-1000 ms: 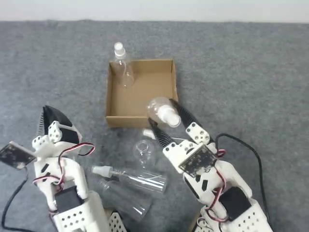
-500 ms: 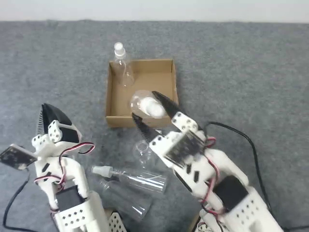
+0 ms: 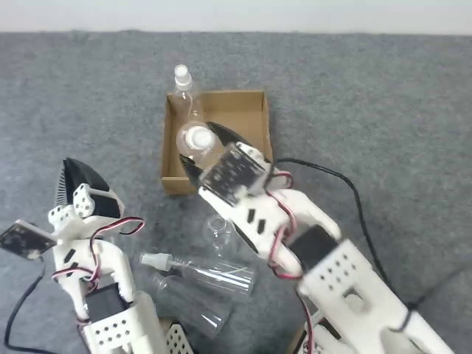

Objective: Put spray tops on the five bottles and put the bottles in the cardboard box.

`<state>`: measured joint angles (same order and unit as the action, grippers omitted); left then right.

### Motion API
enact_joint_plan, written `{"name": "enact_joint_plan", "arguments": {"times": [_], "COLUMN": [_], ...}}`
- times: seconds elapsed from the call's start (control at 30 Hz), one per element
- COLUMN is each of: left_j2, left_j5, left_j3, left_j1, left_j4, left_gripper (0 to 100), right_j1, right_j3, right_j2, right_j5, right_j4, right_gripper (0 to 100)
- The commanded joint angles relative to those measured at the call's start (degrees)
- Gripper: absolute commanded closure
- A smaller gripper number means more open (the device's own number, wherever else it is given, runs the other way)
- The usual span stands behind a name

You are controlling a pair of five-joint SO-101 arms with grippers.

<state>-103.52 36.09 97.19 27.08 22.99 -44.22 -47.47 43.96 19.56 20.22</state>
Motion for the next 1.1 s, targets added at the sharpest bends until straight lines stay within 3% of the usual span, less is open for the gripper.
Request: {"name": "enact_joint_plan", "arguments": {"times": [0.0,0.57,0.77,1.07], "left_j2": [-0.53,-0.7,-0.7,-0.7], "left_j5": [-0.7,-0.79,-0.79,-0.79], "left_j3": [-0.66,-0.66,-0.66,-0.66], "left_j1": [0.18,0.18,0.18,0.18], "left_j4": [-1.85,-0.7,-0.7,-0.7], "left_gripper": [98,98,98,98], "right_j1": [0.13,2.51,6.99,7.96], "right_j3": [7.12,24.44,30.86,36.13], "right_j2": [-4.18,-27.56,-35.91,-45.32], "right_j5": [0.26,-0.09,-10.46,-16.09], "right_j4": [-1.63,-1.63,-1.63,-1.63], "right_gripper": [98.6,98.6,98.5,98.3]}}
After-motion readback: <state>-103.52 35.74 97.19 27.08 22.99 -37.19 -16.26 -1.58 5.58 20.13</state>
